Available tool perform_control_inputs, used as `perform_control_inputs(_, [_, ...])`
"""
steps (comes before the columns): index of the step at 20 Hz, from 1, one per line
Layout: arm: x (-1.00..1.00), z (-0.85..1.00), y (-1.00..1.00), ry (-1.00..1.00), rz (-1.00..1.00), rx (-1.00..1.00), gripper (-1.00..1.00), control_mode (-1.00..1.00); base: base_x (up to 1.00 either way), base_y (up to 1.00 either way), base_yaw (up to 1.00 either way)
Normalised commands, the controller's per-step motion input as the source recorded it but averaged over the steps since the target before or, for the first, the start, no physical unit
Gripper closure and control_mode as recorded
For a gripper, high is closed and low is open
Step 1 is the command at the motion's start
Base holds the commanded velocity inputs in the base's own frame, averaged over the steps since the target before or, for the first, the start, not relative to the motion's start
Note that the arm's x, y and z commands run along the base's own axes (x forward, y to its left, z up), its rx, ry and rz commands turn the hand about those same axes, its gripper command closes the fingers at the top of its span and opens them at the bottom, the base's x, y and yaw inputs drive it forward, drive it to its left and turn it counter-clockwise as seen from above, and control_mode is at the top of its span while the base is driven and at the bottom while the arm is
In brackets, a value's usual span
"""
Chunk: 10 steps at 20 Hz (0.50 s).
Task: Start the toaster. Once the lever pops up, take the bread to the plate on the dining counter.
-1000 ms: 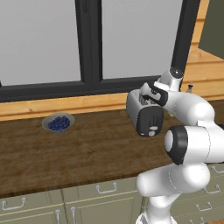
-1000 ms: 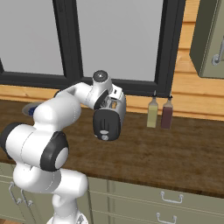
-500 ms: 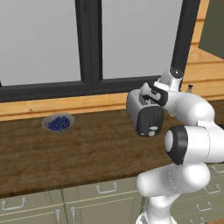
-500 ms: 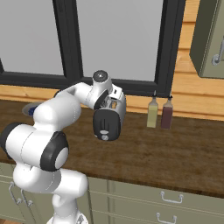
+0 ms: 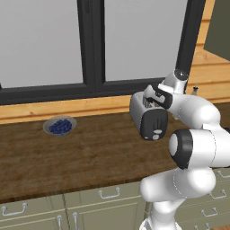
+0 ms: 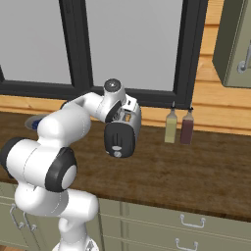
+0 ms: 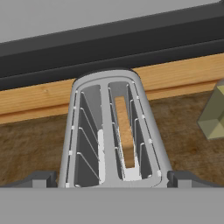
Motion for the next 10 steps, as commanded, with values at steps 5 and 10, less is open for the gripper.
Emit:
perform_control_inputs(5, [0.00, 0.00, 0.00, 0.00, 0.00, 0.00, -1.00, -1.00, 0.00, 0.00, 0.00])
perform_control_inputs(10, [0.00, 0.00, 0.00, 0.00, 0.00, 0.00, -1.00, -1.00, 0.00, 0.00, 0.00])
